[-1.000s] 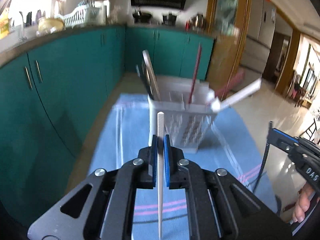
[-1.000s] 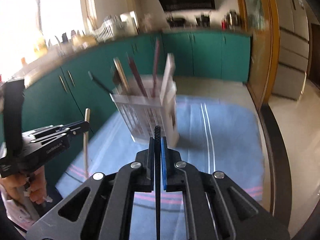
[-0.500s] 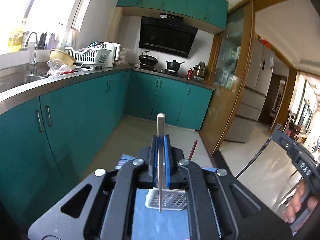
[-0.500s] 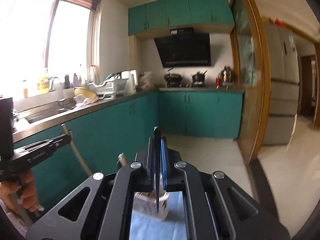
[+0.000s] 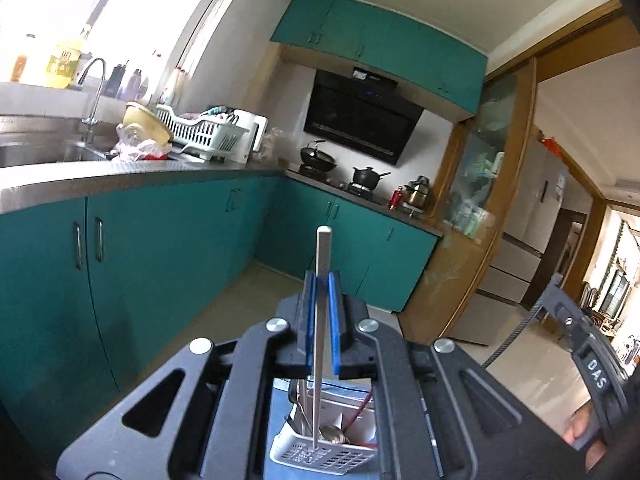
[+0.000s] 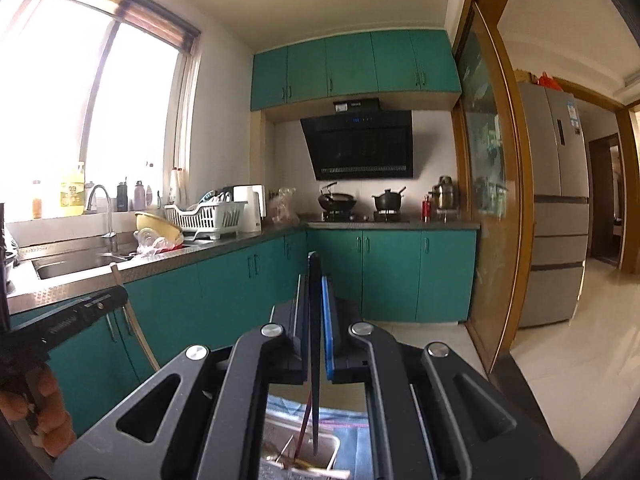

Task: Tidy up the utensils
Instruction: 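Lift the white and black chopsticks with both tools and lower them into the caddy, then open both tools to release the chopsticks and pull back from the caddy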

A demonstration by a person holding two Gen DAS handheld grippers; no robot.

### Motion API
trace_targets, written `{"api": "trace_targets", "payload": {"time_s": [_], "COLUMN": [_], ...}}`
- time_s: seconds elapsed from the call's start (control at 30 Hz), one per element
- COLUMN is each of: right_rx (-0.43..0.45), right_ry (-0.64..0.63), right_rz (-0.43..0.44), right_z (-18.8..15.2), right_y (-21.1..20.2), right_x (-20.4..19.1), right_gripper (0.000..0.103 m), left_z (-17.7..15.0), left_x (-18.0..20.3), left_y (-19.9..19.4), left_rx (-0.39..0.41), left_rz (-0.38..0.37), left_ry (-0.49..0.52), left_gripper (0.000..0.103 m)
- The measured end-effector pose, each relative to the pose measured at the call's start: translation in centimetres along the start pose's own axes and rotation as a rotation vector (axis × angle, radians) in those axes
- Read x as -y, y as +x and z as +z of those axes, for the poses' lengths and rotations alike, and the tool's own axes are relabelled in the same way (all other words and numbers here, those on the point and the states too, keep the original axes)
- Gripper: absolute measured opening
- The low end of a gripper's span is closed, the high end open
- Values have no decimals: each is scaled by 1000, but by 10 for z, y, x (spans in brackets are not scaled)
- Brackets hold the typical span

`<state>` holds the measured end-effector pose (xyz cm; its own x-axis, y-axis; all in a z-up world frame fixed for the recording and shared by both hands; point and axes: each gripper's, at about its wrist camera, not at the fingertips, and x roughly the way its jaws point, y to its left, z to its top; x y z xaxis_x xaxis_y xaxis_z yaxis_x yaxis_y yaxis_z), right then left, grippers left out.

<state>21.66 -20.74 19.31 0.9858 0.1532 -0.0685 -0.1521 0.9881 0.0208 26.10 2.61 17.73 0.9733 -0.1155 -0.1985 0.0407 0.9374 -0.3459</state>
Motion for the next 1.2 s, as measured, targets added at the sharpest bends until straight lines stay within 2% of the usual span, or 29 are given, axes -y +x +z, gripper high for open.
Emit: {"api": "trace_targets", "payload": {"time_s": [0.17,0.37,0.63,0.7,0.73,0.83,0.9,1.0,1.1,1.2], "right_rx": [-48,-101,-153,-179,-194,-195,-175,-132,-92,-79], "right_ry": [7,18,54,62,68,78,79,57,42,33], "right_rz": [16,23,34,36,31,26,23,8,-1,-16], "right_z": [-8,-34,-59,-64,-66,-69,-68,-64,-62,-68], "right_y": [28,52,70,73,74,68,58,38,12,-16], "right_x": [0,4,13,17,19,23,24,23,24,27], "right_gripper": [7,7,7,7,7,19,36,50,67,78], "left_z": [-6,-35,-54,-56,-57,-56,-57,-60,-68,-82], "left_x": [11,15,7,4,3,-1,-5,-10,-11,-10], "left_y": [29,65,75,72,70,61,53,38,18,-5], "left_rx": [-6,-50,-86,-84,-86,-82,-84,-78,-60,-40], "left_rz": [38,77,102,103,100,106,100,98,96,108], "left_ry": [20,82,105,102,98,83,77,79,109,161], "left_gripper": [6,6,6,13,20,26,32,39,49,60]}}
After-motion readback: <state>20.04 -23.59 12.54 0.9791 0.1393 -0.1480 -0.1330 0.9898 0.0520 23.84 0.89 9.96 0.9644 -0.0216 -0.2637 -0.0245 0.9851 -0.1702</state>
